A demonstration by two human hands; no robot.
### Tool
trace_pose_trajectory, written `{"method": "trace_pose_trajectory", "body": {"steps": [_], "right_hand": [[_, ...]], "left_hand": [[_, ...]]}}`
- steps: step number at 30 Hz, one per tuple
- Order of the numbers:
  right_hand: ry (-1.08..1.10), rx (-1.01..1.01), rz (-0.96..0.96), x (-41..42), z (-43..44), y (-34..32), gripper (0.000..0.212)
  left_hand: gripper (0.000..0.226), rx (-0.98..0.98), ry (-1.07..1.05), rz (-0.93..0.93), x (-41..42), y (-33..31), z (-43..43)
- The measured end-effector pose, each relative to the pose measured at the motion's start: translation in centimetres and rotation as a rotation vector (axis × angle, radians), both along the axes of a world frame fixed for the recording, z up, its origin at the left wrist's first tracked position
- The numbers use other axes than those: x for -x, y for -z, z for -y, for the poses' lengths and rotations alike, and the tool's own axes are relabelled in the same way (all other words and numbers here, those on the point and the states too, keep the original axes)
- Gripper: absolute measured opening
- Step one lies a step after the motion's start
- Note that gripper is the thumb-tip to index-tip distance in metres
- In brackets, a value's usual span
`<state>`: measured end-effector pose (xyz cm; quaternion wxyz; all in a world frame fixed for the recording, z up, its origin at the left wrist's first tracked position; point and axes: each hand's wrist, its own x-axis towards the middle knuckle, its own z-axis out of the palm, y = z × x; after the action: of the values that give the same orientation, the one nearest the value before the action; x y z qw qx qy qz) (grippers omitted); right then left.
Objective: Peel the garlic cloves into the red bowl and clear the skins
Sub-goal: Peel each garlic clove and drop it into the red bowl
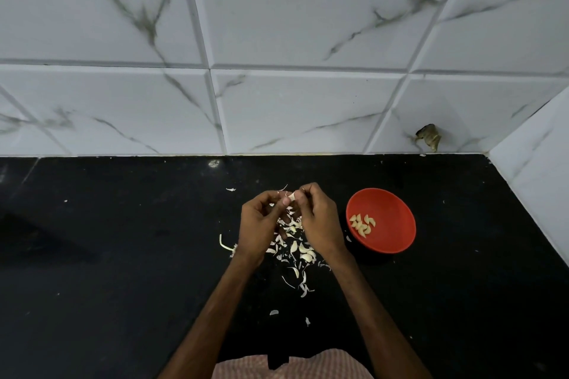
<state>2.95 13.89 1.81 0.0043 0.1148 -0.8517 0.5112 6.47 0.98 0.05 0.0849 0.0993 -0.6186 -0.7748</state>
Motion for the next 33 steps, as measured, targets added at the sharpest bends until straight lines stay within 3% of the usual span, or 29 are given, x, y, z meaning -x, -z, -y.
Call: {"method": "trace_pose_trajectory", "body": {"steps": [4,10,12,15,20,23,27,31,33], "right_hand": [[0.024,0.082,0.051,0.1,0.1,-0.2,0.017],[0.239,0.216,0.017,0.9,-0.8,0.0,0.001],[0.188,0.206,0.018,1.1,-1.5,0.1,0.014],[0.053,0.067,0.010,1.0,-1.8,0.1,0.025],[-0.237,-0.102,-0.057,1.1,-1.4,-1.1,0.020],[-0.268,-0.372,-0.202,1.3,-1.2,-1.5,0.018],[-0.303,-0.603,-0.259,1.5,-1.0,-1.5,0.015],[-0.301,-0.535,-0.254,1.4,-1.5,-1.5,0.026],[-0.286,-0.424,-0.182,1.2,-1.5,-1.7,0.037]], "left_hand": [[0.010,0.010,0.001,0.002,0.1,0.1,0.0],[0.011,0.041,-0.052,0.041,0.1,0.3,0.6],[0.011,0.053,-0.057,0.039,0.1,0.3,0.7],[0.005,0.105,-0.063,0.044,0.1,0.4,0.6],[0.014,0.160,0.034,0.043,0.1,0.7,1.3],[0.019,0.123,0.102,0.083,0.0,1.0,1.3],[0.023,0.075,0.156,0.119,0.1,0.9,1.2],[0.014,0.344,0.208,0.092,0.3,0.7,1.7],[0.024,0.519,0.263,0.034,0.0,0.6,1.8]]}}
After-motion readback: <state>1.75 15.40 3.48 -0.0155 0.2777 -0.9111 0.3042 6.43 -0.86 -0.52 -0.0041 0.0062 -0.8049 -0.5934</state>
